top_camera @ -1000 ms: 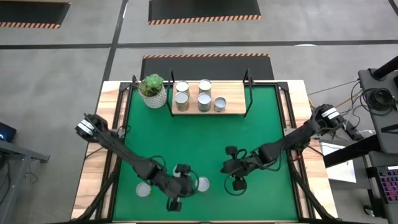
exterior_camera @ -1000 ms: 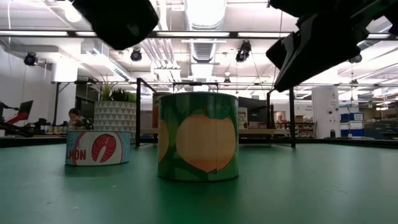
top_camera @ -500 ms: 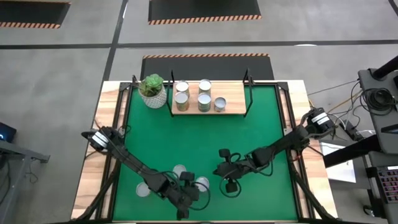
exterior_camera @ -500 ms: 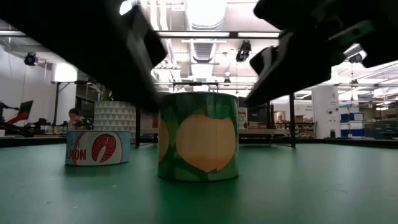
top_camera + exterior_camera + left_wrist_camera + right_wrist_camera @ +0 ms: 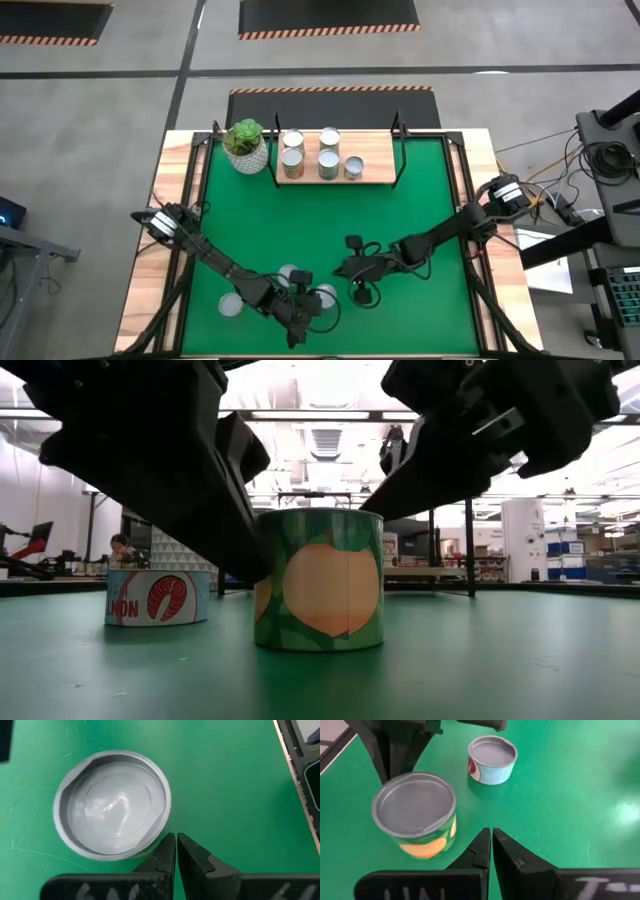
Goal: Pick and place cans onto a shelf
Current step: Put the canned sliced peaches on the shelf
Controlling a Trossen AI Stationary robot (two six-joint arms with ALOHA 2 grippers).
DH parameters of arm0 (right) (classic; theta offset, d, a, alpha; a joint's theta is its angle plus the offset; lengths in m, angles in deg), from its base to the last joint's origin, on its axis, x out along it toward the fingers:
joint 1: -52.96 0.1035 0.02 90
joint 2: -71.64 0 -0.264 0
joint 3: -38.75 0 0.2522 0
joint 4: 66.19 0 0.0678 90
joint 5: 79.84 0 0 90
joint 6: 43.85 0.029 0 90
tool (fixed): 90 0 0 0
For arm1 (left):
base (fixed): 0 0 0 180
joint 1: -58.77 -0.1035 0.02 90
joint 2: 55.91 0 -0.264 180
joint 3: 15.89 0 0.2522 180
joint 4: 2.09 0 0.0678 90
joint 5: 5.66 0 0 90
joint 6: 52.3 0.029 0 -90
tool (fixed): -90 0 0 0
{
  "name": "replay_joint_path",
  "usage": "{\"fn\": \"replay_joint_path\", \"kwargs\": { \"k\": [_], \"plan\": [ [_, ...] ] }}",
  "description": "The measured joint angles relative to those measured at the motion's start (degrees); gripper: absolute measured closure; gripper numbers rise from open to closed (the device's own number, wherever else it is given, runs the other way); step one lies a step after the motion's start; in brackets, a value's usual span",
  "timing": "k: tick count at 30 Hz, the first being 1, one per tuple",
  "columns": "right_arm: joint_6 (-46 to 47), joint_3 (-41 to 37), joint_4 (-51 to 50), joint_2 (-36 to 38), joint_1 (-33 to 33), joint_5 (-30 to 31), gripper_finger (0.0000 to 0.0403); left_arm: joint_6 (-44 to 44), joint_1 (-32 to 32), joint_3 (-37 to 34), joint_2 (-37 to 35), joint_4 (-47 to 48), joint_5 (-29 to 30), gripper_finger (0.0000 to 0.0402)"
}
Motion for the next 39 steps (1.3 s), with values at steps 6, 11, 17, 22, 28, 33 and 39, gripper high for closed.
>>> {"fn": "replay_joint_path", "kwargs": {
  "k": [6, 11, 17, 22, 28, 33, 39],
  "plan": [
    [-1.03, 0.01, 4.12, -3.05, -0.03, -0.12, 0.0394, 0.00, -0.19, -0.04, -0.02, 0.01, 0.22, 0.0402],
    [-1.04, 0.02, 4.75, -3.68, -0.01, -3.39, 0.0394, 1.16, -0.23, -0.11, -0.03, 0.49, 2.92, 0.0402],
    [0.39, 0.02, 2.58, -3.28, 0.26, -8.05, 0.0394, 2.31, -0.77, -0.11, -0.68, 2.89, 3.04, 0.0402],
    [1.99, 0.02, -1.93, -2.37, 0.28, -8.21, 0.0394, 2.27, -0.96, -0.11, -1.33, 7.02, 9.01, 0.0402],
    [3.24, 0.02, -5.59, -1.34, 1.32, -9.28, 0.0394, 1.28, -2.63, -0.13, -1.75, 9.47, 18.50, 0.0402],
    [5.69, 0.33, -10.07, -0.56, 2.08, -9.32, 0.0394, -1.65, -4.08, -0.13, -1.75, 14.61, 19.90, 0.0402],
    [6.57, 0.42, -14.46, 0.95, 2.14, -7.43, 0.0394, -3.45, -3.03, -0.12, -1.91, 17.74, 17.59, 0.0402]
  ]
}}
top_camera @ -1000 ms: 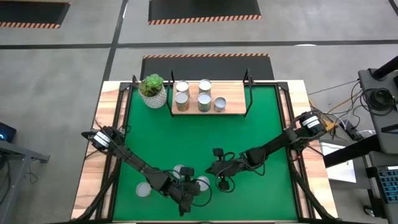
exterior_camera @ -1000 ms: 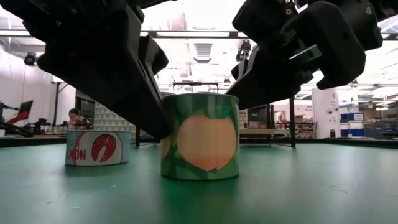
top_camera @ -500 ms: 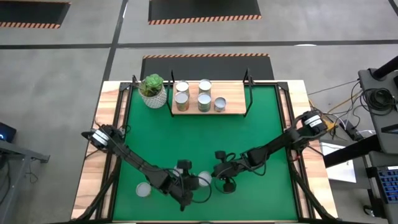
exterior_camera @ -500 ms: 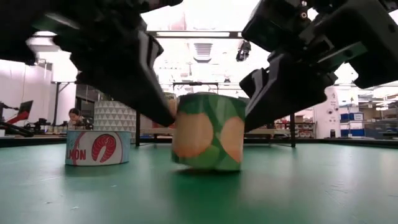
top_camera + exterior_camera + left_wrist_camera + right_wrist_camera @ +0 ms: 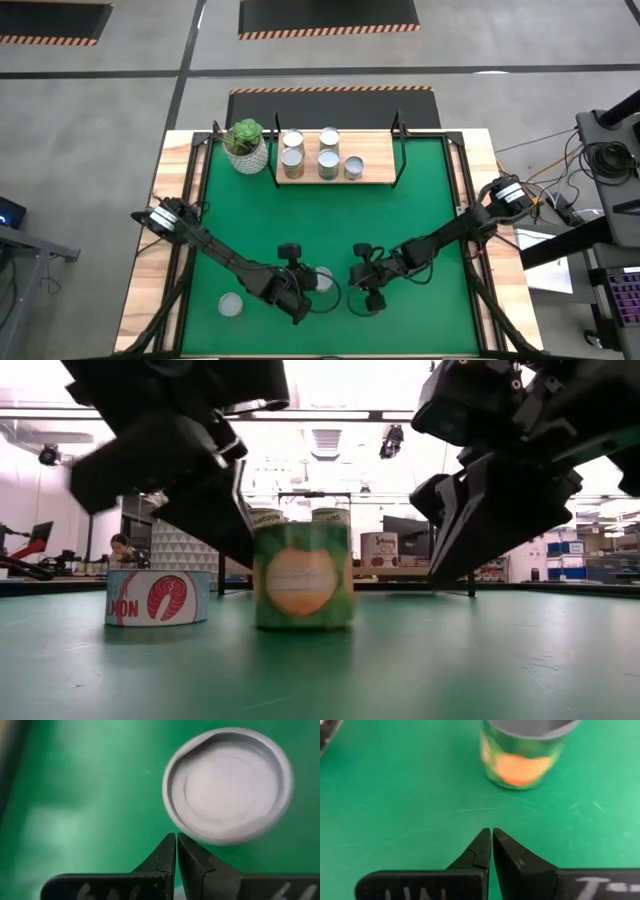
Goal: Pick and place cans onto a shelf
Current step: Put the canned sliced peaches on the shelf
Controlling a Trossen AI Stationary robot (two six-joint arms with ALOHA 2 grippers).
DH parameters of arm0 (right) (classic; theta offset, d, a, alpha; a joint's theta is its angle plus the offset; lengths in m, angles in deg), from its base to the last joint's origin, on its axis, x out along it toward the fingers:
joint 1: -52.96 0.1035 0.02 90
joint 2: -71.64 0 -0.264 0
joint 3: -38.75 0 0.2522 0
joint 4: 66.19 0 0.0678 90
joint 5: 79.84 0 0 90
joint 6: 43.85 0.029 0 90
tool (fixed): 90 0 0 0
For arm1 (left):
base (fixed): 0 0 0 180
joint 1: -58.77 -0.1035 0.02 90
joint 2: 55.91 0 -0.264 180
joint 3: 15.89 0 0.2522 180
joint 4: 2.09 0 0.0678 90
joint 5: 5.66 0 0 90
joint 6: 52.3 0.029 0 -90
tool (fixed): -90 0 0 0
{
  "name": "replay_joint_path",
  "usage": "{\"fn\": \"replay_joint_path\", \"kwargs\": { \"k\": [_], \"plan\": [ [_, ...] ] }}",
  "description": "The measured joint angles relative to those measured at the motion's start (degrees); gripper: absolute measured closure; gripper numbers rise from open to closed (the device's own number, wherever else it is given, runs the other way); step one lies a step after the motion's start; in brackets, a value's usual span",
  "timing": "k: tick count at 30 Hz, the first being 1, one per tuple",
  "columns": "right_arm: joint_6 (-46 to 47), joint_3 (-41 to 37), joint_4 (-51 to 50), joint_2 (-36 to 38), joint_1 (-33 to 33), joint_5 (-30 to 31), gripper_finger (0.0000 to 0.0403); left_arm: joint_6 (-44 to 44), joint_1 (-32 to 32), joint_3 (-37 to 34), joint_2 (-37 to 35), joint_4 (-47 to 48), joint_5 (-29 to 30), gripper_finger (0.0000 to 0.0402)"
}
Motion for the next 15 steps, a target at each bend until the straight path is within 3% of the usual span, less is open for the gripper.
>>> {"fn": "replay_joint_path", "kwargs": {
  "k": [6, 15],
  "plan": [
    [-1.41, -0.02, 1.03, 0.11, -0.46, 7.91, 0.0394, -1.28, 1.71, 0.05, -0.04, -1.77, -5.57, 0.0402],
    [-1.94, -0.02, 3.14, 0.07, -0.49, 5.18, 0.0394, -3.34, 2.38, 0.03, -0.04, -4.74, -5.75, 0.0402]
  ]
}}
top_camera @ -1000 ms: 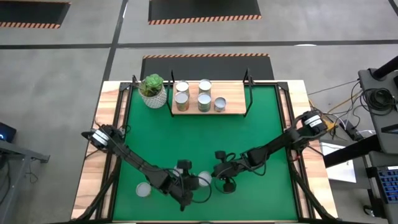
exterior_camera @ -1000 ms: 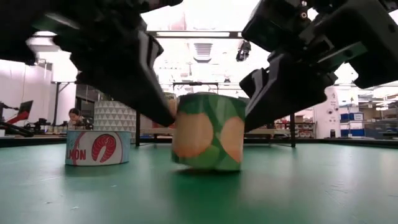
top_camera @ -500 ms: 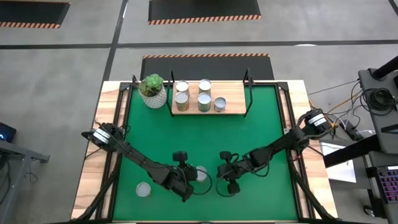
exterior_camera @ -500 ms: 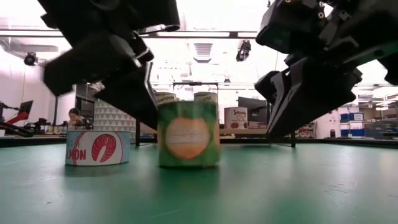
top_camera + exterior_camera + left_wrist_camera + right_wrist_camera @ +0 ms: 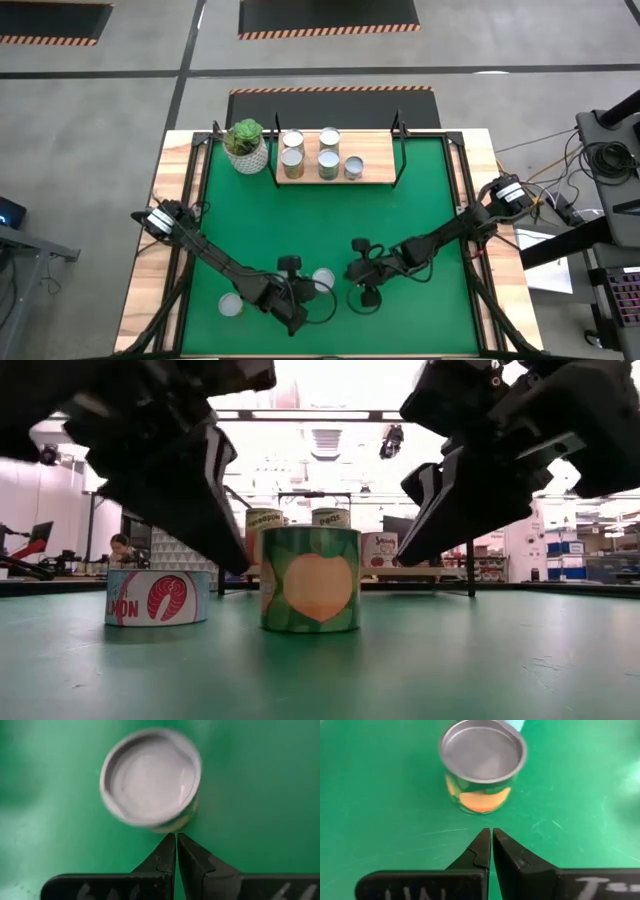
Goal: Pick and place cans onto a shelf
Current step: Put the canned sliced peaches on the shelf
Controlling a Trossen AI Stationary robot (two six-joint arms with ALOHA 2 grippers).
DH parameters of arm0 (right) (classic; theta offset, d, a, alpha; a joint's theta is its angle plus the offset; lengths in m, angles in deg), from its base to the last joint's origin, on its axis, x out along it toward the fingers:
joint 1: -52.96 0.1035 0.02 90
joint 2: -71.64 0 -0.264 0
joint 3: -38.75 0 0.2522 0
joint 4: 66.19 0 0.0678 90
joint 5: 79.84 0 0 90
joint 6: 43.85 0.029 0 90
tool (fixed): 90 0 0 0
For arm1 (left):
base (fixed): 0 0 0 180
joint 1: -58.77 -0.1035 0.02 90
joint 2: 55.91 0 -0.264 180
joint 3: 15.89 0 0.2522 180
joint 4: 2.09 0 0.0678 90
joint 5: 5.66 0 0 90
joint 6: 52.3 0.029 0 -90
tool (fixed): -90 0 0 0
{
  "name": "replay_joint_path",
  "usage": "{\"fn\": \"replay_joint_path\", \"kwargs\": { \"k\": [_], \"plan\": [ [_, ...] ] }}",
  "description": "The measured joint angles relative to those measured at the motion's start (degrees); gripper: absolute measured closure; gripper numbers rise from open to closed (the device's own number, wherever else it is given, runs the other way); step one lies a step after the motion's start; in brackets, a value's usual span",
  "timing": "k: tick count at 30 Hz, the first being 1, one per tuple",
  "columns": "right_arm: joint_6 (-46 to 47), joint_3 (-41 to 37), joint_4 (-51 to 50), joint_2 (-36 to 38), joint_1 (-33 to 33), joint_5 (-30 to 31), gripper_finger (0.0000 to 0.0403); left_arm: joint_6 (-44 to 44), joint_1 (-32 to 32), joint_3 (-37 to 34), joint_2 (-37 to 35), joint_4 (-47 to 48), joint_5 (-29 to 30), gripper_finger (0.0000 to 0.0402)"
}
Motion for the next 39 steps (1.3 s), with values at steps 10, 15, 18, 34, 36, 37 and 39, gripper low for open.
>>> {"fn": "replay_joint_path", "kwargs": {
  "k": [10, 15, 18, 34, 36, 37, 39],
  "plan": [
    [-2.03, 0.00, 12.30, -1.44, 0.73, -5.79, 0.0394, 2.06, -0.37, -1.22, 0.00, -5.88, 3.01, 0.0402],
    [-2.23, 0.00, 12.50, -1.62, 0.75, -5.18, 0.0394, 2.07, -0.37, -1.53, 0.01, -4.74, 3.01, 0.0402],
    [-2.74, 0.00, 12.51, -1.62, 0.84, -5.38, 0.0394, 1.92, -0.39, -1.57, 0.02, -2.18, 3.50, 0.0402],
    [-0.89, -2.23, 12.51, -1.64, 0.88, -3.88, 0.0394, 2.33, -3.27, -3.78, 0.07, -5.89, 13.07, 0.0402],
    [-0.91, -2.38, 12.50, -1.64, 0.88, -1.77, 0.0394, 2.34, -3.24, -3.78, 0.07, -6.58, 11.73, 0.0402],
    [-1.05, -2.38, 12.49, -1.64, 0.88, -0.92, 0.0394, 2.32, -3.21, -3.78, 0.07, -7.10, 11.19, 0.0402],
    [-1.88, -2.45, 12.31, -1.64, 0.87, 0.28, 0.0394, 2.34, -3.21, -3.78, 0.07, -7.65, 9.92, 0.0402]
  ]
}}
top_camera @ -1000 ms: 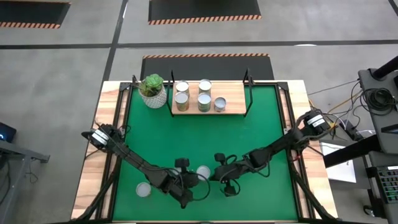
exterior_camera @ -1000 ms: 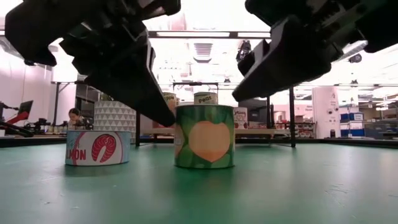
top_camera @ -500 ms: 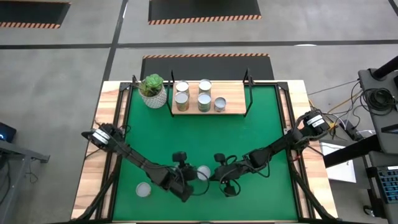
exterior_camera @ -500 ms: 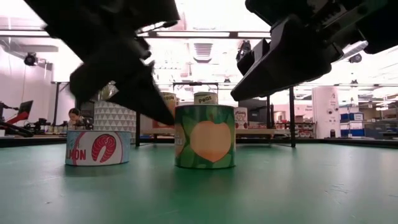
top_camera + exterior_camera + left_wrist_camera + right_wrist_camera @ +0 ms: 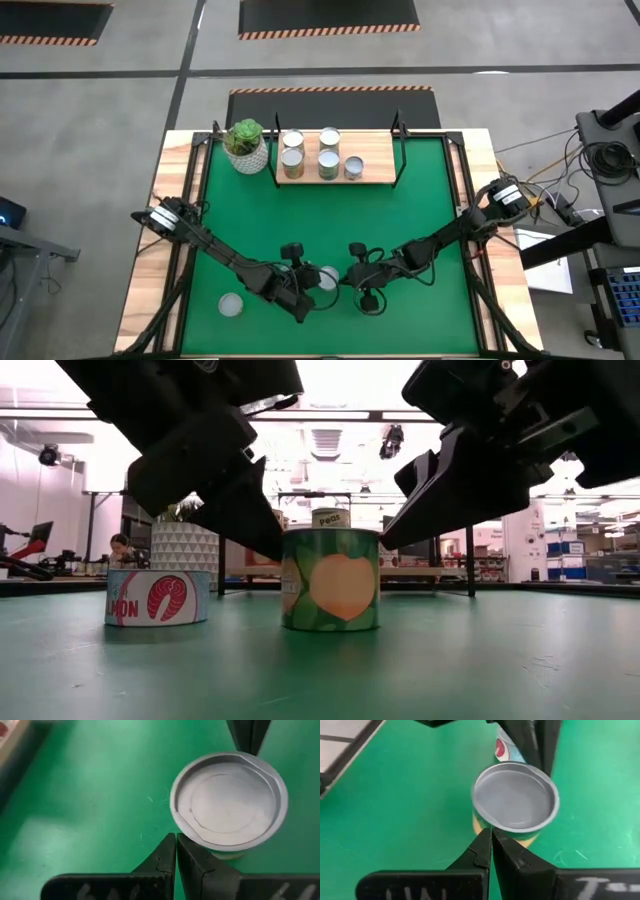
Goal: Pick and place cans onto a shelf
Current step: Put the canned sliced peaches on the shelf
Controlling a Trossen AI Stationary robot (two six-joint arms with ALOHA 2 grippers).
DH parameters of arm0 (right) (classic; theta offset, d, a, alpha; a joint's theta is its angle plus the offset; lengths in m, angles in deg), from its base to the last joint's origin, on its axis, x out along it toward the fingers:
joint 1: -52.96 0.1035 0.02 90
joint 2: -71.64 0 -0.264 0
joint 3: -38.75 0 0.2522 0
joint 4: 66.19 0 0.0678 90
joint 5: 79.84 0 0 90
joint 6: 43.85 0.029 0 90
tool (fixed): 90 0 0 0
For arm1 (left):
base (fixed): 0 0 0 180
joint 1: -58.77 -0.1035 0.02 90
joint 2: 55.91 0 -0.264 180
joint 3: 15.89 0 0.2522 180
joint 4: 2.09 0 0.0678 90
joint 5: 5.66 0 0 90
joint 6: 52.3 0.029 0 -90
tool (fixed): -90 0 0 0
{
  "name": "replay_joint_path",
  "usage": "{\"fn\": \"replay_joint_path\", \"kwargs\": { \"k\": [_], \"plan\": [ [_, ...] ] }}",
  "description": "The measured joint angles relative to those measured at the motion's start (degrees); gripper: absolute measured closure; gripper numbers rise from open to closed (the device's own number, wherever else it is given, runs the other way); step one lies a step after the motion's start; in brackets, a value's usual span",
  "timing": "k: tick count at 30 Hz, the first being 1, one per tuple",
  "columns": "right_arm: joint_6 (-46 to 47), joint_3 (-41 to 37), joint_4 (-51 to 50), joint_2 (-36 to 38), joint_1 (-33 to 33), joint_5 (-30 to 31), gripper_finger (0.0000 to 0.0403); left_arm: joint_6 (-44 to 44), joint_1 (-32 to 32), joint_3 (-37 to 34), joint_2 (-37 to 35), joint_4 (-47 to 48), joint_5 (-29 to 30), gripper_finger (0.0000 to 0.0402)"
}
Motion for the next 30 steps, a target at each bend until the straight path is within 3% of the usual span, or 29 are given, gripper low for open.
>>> {"fn": "replay_joint_path", "kwargs": {
  "k": [8, 18, 26, 30],
  "plan": [
    [-3.01, 0.39, -4.78, 1.84, -1.13, 6.99, 0.0394, -2.49, 0.31, 0.00, 0.00, 1.67, -4.67, 0.0402],
    [-1.80, 0.39, -11.68, 6.29, -2.39, 6.88, 0.0394, -4.17, 0.37, 0.00, 0.00, 1.84, -7.07, 0.0402],
    [3.87, 0.42, -9.75, 5.91, -1.93, -6.78, 0.0394, -2.31, 0.31, 0.00, 0.00, -4.44, -6.82, 0.0402],
    [3.84, 0.39, -8.49, 3.58, -1.32, -7.27, 0.0394, -0.09, 0.26, 0.00, 0.00, -7.48, -6.80, 0.0402]
  ]
}}
